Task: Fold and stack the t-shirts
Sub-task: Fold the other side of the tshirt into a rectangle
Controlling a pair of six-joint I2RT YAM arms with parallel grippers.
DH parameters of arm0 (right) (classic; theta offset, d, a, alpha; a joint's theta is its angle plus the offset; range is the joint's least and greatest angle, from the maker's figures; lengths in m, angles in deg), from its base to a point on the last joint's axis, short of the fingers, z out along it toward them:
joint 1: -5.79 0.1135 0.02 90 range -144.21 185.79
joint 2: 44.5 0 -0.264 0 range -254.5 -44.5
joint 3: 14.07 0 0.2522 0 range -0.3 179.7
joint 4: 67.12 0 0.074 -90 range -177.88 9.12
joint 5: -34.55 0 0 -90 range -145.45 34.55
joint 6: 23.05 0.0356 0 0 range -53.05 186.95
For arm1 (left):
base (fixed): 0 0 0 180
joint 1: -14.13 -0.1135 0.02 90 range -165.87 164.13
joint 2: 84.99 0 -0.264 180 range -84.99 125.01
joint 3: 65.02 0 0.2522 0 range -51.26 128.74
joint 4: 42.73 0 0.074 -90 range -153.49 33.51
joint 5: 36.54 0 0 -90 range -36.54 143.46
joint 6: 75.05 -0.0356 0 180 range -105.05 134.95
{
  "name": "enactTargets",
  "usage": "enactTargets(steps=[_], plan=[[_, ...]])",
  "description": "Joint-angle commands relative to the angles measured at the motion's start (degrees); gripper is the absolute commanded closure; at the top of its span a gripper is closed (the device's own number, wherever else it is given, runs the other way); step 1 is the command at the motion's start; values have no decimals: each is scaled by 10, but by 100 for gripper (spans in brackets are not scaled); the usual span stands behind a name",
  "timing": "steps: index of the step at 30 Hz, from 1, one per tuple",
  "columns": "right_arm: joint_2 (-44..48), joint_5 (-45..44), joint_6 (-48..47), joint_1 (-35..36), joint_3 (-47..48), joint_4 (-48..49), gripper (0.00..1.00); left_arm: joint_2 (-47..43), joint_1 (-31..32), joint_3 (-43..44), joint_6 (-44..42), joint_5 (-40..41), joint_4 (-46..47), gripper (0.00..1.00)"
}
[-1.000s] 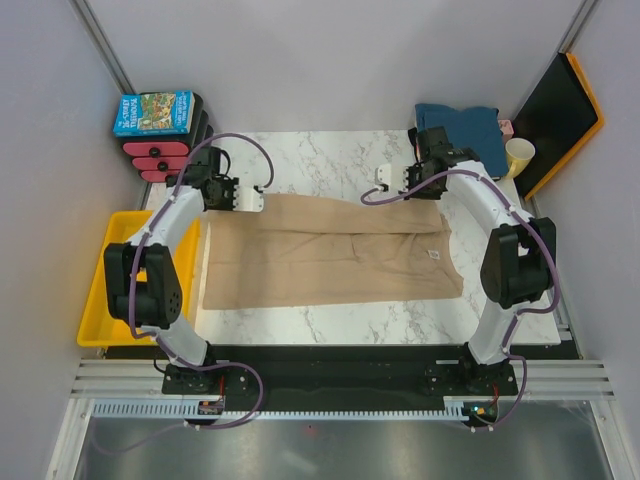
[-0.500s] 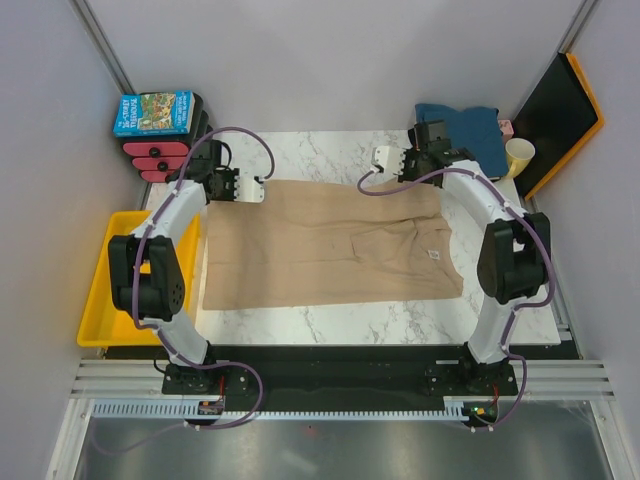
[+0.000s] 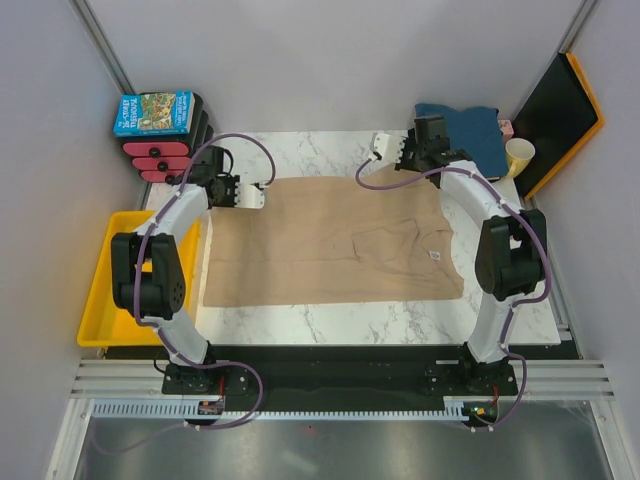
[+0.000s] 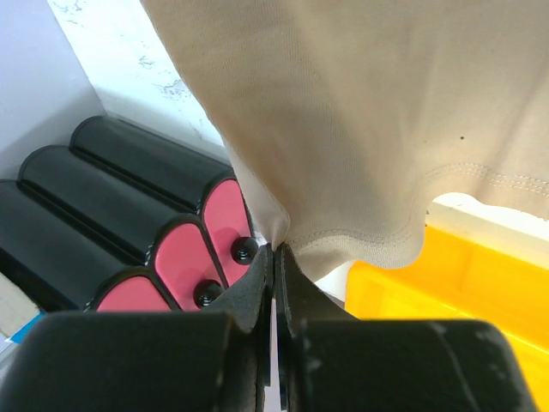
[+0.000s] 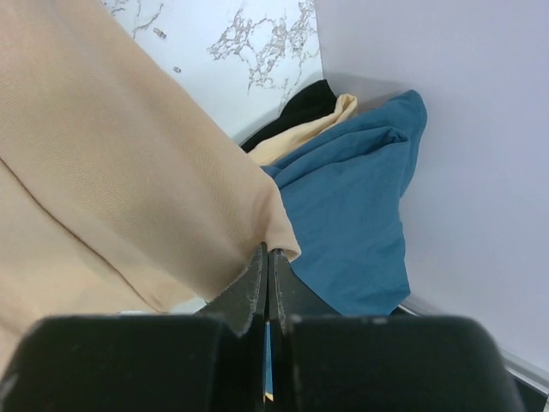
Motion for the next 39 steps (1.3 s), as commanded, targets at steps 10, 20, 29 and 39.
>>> enactTargets(steps=[10,20,29,39], plan=[[99,101,-59,-1,-45,-170,100,-21,-30,-43,-45,-7,35,98],[128,114,-131,-3,-57,-298,100,-27,-40,-45,-70,-56,55,98],[114,104,-176,-3,-65,-389,100,-83,-40,-80,-124,-119,-63,98],[102,122,-211,0,-50,-467,100,-123,-40,-148,-174,-98,-131,98]])
